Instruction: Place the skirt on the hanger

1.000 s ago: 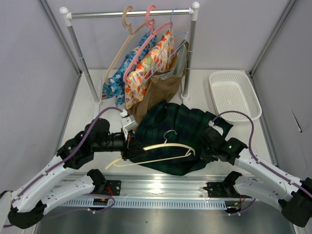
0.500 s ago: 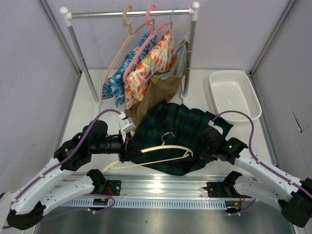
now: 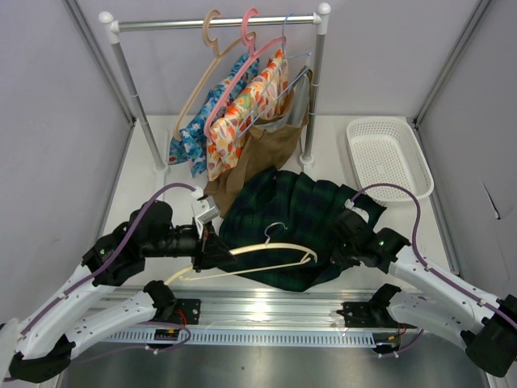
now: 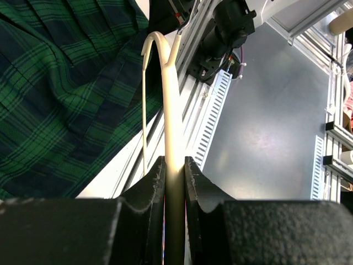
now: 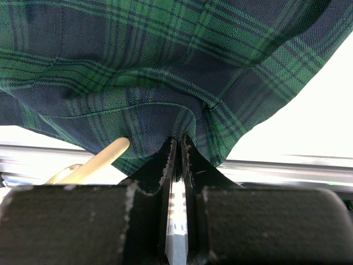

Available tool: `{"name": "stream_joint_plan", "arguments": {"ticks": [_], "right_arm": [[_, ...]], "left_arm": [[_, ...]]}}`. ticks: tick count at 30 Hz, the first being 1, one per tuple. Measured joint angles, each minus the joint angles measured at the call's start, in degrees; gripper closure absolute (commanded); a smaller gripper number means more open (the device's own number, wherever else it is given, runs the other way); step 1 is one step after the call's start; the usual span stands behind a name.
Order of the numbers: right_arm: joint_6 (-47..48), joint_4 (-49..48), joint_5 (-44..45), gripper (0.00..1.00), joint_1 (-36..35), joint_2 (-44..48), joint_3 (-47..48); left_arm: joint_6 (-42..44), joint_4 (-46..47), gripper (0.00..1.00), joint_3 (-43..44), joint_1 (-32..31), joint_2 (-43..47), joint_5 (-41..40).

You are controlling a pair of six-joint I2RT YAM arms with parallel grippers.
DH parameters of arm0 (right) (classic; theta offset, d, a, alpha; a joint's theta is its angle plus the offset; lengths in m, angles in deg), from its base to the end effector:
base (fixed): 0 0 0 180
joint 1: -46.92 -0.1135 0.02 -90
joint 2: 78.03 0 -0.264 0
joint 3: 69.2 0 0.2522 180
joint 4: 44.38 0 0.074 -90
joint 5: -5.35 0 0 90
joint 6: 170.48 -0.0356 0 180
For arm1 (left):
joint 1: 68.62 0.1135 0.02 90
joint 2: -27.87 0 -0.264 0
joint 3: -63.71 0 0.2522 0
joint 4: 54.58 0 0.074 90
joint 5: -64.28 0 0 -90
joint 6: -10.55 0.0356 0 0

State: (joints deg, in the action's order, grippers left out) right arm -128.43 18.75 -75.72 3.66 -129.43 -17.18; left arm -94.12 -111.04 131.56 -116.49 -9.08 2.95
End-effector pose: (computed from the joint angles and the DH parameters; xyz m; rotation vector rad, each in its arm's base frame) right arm 0.1188 0.1042 0.2257 0.1607 2.6744 0.3218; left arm 0.0681 -0.1007 0.3563 0.9421 1.9532 -1.1680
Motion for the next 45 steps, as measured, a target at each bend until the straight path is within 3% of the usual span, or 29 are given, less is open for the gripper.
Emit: {"name": "stream_joint_plan", "arguments": {"ticks": [45], "right_arm": [[0.00, -1.31, -0.66, 0.94, 0.00, 0.35, -1.29]], "left_arm": [[0.70, -1.92, 1.00, -0.52, -0.02, -0.79, 2.49]]}}
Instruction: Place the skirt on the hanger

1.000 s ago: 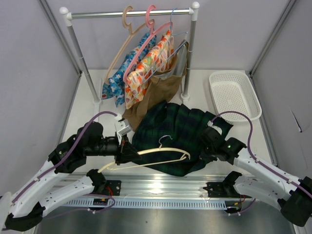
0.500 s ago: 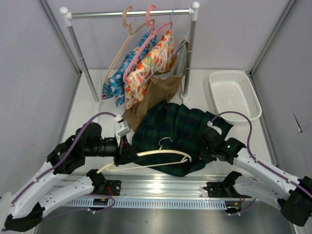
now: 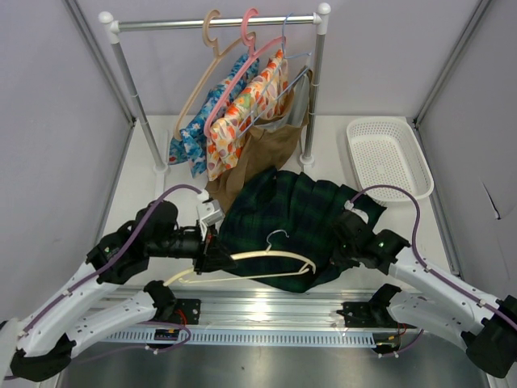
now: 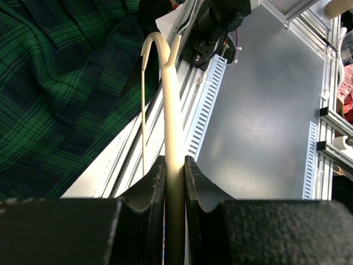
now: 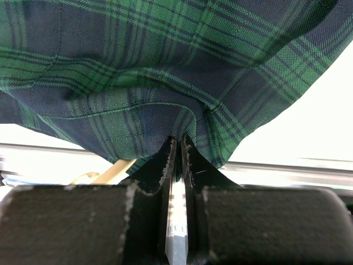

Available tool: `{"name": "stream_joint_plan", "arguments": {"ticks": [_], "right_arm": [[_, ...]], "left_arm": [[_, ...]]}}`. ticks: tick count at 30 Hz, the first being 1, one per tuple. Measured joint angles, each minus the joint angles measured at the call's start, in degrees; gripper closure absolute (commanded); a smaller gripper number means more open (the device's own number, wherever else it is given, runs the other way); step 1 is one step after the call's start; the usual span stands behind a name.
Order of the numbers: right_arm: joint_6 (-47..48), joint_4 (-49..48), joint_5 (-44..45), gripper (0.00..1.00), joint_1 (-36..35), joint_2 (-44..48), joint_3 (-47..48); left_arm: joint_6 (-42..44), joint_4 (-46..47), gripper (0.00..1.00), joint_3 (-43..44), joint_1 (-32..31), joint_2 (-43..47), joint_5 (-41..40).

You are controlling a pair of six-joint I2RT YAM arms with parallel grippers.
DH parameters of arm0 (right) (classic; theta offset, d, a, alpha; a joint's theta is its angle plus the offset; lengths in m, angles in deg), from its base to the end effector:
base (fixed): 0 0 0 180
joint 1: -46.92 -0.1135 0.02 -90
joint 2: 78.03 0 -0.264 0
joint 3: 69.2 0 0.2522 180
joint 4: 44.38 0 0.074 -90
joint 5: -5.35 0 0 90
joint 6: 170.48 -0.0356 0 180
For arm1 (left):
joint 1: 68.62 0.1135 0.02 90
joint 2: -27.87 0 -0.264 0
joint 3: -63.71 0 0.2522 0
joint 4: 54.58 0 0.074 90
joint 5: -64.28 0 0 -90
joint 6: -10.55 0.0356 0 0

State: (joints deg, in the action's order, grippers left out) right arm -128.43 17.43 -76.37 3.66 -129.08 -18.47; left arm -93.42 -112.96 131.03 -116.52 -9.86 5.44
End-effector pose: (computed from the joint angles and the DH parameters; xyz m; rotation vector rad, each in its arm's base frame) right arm 0.1181 0.1041 0.2208 0.1577 2.6758 0.3394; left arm 0.0682 -0.1029 0.3493 0.9884 1.9973 -1.1945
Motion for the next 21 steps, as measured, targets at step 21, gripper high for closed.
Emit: {"name": "stream_joint_plan", "arguments": {"ticks": [21], "right_arm": [[1.27, 4.63, -0.20, 0.94, 0.00, 2.91, 6.60]], "left_arm": [[-1.18, 13.99, 1.00, -4.04, -4.50, -8.70, -3.23]]}}
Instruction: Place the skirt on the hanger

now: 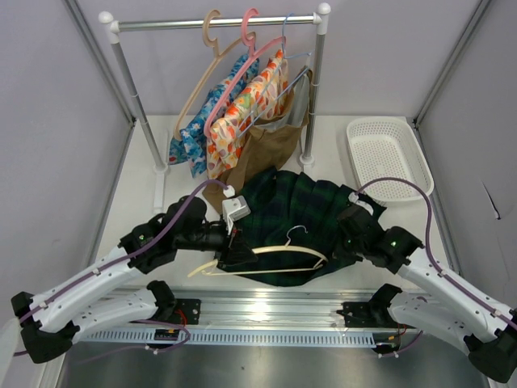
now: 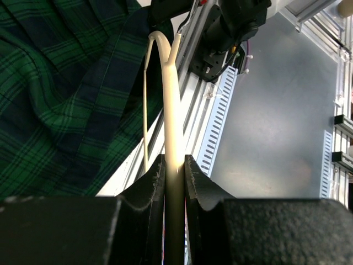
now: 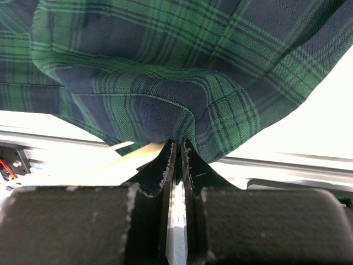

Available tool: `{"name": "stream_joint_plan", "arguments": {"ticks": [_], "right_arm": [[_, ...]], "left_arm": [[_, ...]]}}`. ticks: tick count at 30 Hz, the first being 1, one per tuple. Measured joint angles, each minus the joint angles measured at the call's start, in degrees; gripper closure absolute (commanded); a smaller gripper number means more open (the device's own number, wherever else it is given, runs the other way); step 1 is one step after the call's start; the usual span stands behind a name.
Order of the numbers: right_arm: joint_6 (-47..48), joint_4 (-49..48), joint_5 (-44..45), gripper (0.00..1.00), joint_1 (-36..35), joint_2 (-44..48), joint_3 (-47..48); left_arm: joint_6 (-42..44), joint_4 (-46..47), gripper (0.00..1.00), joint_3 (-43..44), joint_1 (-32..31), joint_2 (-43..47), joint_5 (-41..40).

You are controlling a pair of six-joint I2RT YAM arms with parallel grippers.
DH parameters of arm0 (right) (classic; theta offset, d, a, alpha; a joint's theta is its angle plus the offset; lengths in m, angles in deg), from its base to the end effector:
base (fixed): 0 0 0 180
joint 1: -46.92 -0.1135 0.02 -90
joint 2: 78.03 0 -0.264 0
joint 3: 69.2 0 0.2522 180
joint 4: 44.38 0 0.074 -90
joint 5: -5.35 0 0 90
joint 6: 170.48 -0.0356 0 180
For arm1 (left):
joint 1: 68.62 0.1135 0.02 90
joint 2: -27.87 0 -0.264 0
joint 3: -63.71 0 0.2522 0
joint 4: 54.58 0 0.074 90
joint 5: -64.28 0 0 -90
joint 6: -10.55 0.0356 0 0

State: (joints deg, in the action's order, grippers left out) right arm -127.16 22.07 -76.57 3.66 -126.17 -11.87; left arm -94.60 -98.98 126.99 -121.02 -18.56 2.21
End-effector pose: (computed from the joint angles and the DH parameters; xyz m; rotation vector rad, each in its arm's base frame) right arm 0.1140 0.1004 0.2585 0.1320 2.6075 0.4115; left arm 0.0923 -0.1472 0.3291 1.0165 1.9780 -1.1957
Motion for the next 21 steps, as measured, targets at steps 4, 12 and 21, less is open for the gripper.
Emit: {"name": "stream_joint_plan", "arguments": {"ticks": [4, 12, 21], "right_arm": [[0.26, 0.74, 0.02, 0.94, 0.00, 0.20, 1.33], [0.28, 2.36, 0.09, 0.94, 0.00, 0.90, 3.98], [0.26, 3.37, 0.96, 0.94, 0.04, 1.95, 4.42]], "left_arm": [[-0.57, 2.56, 1.00, -1.18, -0.70, -0.17, -2.03], [-2.03, 8.96, 1.00, -3.58, -1.29, -2.58, -3.63], [-3.15, 15.06, 1.00, -5.60, -1.66, -4.96, -3.80]]}}
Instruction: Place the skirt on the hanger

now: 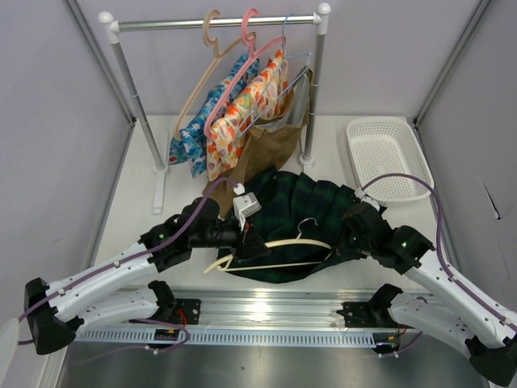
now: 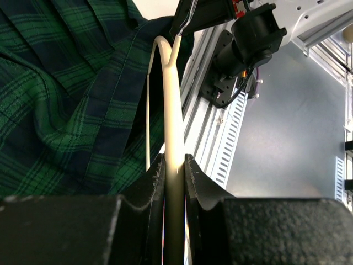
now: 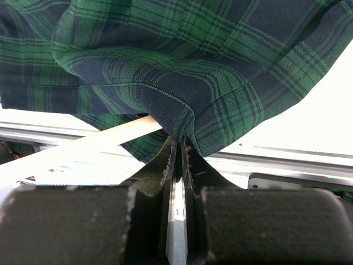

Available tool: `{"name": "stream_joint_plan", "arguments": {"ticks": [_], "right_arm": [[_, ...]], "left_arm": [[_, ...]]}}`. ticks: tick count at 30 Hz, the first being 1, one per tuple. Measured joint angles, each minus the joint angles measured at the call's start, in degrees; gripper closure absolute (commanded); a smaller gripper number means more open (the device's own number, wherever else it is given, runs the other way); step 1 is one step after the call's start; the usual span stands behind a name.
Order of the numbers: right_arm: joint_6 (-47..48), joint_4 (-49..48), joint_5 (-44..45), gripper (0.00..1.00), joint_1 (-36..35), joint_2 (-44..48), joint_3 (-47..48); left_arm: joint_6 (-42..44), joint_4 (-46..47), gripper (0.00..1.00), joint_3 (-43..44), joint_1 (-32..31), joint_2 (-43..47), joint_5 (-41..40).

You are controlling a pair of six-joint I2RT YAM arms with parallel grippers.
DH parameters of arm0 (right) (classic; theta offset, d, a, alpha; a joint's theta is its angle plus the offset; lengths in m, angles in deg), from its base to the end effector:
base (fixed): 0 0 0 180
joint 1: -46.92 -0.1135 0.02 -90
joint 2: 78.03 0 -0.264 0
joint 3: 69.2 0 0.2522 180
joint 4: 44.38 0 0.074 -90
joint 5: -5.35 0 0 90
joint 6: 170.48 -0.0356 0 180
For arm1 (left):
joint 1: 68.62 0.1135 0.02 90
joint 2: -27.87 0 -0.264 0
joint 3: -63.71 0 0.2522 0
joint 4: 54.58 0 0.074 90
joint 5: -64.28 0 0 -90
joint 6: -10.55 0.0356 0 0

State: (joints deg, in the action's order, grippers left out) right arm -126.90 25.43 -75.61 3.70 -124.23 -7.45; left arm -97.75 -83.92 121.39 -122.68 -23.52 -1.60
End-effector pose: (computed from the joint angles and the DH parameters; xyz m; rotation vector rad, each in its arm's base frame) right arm 0.1088 0.0945 0.2831 0.1365 2.5543 0.4377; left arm 0.1079 -0.1736 0.3057 0.9408 1.9356 -1.1993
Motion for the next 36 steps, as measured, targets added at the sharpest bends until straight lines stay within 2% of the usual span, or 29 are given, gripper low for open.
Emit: {"name": "stream_joint_plan", "arguments": {"ticks": [15, 18, 25, 29, 32, 36], "right_arm": [[0.00, 0.92, 2.29, 0.92, -0.68, 0.07, 1.33], [0.00, 0.92, 2.86, 0.87, -1.42, 0.04, 1.29], [-0.44, -0.66, 3.10, 0.60, -3.21, 0.13, 0.09], [-0.26, -1.51, 3.15, 0.48, -4.24, 0.94, -0.35], [0.20, -3.17, 3.17, 0.42, -6.12, 2.69, -0.35], [1.36, -6.67, 3.39, 0.39, -9.97, 5.20, -0.31]], "left_arm": [[-1.68, 8.31, 1.00, -2.05, -1.97, -5.77, -1.66], [-1.88, 9.60, 1.00, -2.05, -2.21, -6.80, -1.97], [-2.23, 11.02, 1.00, -3.04, -2.67, -8.31, -3.48], [-2.23, 11.47, 1.00, -3.32, -2.73, -8.31, -3.98], [-2.21, 11.78, 1.00, -3.76, -2.78, -8.33, -4.24], [-2.19, 12.13, 1.00, -3.85, -2.80, -8.76, -4.44]]}}
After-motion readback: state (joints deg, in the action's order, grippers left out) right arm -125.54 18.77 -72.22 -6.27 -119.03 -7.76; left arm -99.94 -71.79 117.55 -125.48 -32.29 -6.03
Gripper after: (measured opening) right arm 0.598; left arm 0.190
